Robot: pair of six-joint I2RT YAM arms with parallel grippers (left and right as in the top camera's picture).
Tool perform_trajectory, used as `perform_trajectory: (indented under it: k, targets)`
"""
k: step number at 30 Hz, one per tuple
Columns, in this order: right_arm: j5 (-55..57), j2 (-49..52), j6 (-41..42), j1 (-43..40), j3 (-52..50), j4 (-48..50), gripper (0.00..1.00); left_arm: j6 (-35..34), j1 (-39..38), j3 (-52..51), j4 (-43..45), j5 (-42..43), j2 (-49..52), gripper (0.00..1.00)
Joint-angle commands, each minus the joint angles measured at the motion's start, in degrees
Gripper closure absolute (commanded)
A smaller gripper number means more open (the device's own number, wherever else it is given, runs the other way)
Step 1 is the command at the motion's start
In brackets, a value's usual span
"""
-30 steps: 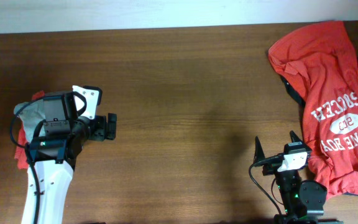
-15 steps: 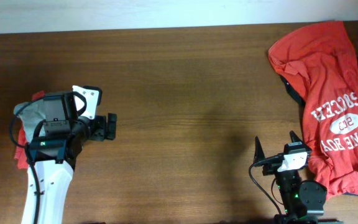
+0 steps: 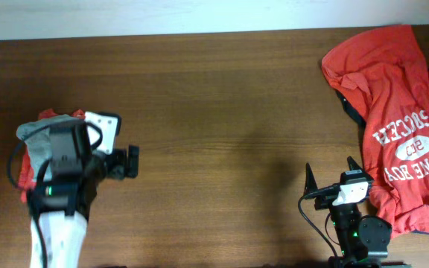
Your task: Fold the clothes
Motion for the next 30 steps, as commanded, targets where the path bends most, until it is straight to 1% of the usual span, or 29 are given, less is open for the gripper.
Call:
perform_trajectory:
  k: [1, 4, 6, 9, 13, 16, 17, 19, 21, 23, 25, 27, 30]
  targets:
    - [0.5, -0.6, 0.2, 0.3, -0.4, -0.2, 0.01, -0.8, 0.2, -8.9, 0.4, -0.6, -11.0, 0.01]
    - [0.5, -0.6, 0.2, 0.3, -0.4, -0.2, 0.01, -1.0, 0.2, -19.0, 5.2, -0.6, -22.4, 0.01]
    - [0.5, -0.6, 0.2, 0.3, -0.4, -0.2, 0.01, -1.0, 0.2, -26.1, 11.1, -0.6, -30.5, 0.01]
    - [0.5, -0.6, 0.2, 0.3, -0.4, -0.2, 0.01, -1.0, 0.2, -33.9, 20.2, -0.6, -38.4, 0.01]
    - [0.5, -0.6, 0.2, 0.3, -0.4, -0.2, 0.02, -1.0, 0.2, -42.4, 31.8, -0.6, -46.1, 0.01]
    - [0.5, -0.6, 0.2, 0.3, -0.4, -0.2, 0.01, -1.0, 0.4, -50.1, 43.2, -0.6, -52.9, 0.01]
    - [0.5, -0.6, 0.2, 0.3, -0.4, -0.2, 0.01, -1.2, 0.4, -51.1, 44.3, -0.4, -54.4, 0.01]
    - [0.5, -0.6, 0.2, 0.3, -0.4, -0.2, 0.01, -0.9, 0.4, -50.9, 43.8, -1.0, -56.6, 0.01]
    - [0.5, -0.6, 0.2, 0.3, -0.4, -0.2, 0.02, 1.6, 0.5, -50.9, 43.7, -1.0, -59.0, 0.01]
    - [0.5, -0.6, 0.2, 0.3, -0.4, -0.2, 0.01, 2.7, 0.7, -50.9, 42.8, -1.1, -58.9, 0.01]
    - [0.5, -0.6, 0.2, 0.3, -0.4, -0.2, 0.01, 1.6, 0.8, -50.9, 38.2, -1.0, -58.9, 0.01]
    - [0.5, -0.6, 0.2, 0.3, -0.4, -0.2, 0.02, -1.5, 0.8, -50.9, 37.8, -1.0, -58.9, 0.01]
    - [0.5, -0.6, 0.2, 0.3, -0.4, -0.2, 0.01, -1.6, 0.8, -50.9, 37.9, -1.0, -58.9, 0.01]
